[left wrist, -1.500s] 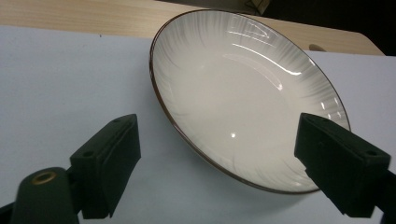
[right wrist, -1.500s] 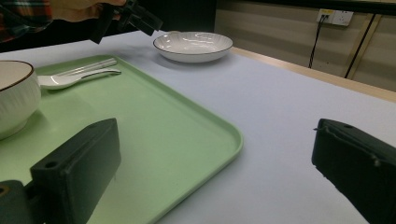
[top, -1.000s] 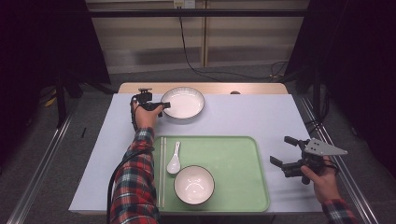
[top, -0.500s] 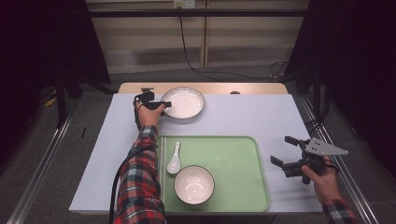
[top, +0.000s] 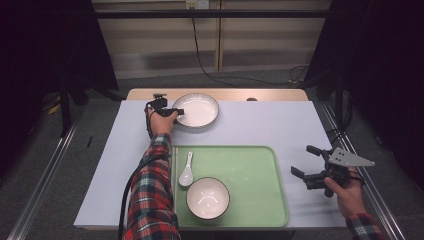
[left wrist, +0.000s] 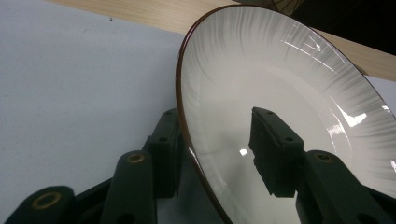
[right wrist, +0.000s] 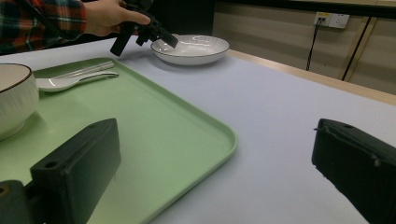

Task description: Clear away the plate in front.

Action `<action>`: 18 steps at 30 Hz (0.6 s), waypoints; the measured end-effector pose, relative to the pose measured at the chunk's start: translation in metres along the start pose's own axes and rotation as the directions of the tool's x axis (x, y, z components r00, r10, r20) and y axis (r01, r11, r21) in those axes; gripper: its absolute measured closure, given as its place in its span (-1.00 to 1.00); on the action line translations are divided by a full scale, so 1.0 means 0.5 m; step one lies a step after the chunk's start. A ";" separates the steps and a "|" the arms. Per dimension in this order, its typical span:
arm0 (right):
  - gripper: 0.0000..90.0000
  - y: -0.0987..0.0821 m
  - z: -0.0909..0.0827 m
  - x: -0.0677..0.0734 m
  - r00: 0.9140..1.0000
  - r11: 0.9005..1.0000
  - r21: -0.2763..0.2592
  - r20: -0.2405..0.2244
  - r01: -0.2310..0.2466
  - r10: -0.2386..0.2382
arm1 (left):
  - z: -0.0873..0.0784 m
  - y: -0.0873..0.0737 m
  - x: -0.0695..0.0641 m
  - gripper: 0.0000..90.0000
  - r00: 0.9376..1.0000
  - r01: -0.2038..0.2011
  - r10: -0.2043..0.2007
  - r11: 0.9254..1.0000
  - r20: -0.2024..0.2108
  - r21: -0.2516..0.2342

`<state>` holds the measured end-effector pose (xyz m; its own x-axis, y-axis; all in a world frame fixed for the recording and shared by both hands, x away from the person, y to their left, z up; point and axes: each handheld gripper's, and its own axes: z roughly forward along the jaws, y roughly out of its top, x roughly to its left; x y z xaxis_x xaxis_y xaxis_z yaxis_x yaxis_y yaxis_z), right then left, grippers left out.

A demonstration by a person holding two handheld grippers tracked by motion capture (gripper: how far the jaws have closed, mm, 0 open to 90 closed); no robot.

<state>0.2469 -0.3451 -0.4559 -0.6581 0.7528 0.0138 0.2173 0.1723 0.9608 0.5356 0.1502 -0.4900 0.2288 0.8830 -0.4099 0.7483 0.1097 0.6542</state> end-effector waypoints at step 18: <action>-0.99 0.000 0.004 0.000 1.000 1.000 0.011 -0.002 0.000 0.000 | -0.003 -0.004 0.008 0.67 0.991 0.134 -0.135 0.991 -0.018 -0.022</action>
<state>0.2483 -0.3436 -0.4565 -0.6600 0.7511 0.0142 0.2247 0.1793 0.9578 0.5341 0.1544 -0.4919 0.1143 0.8684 -0.4826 0.7583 0.2376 0.6071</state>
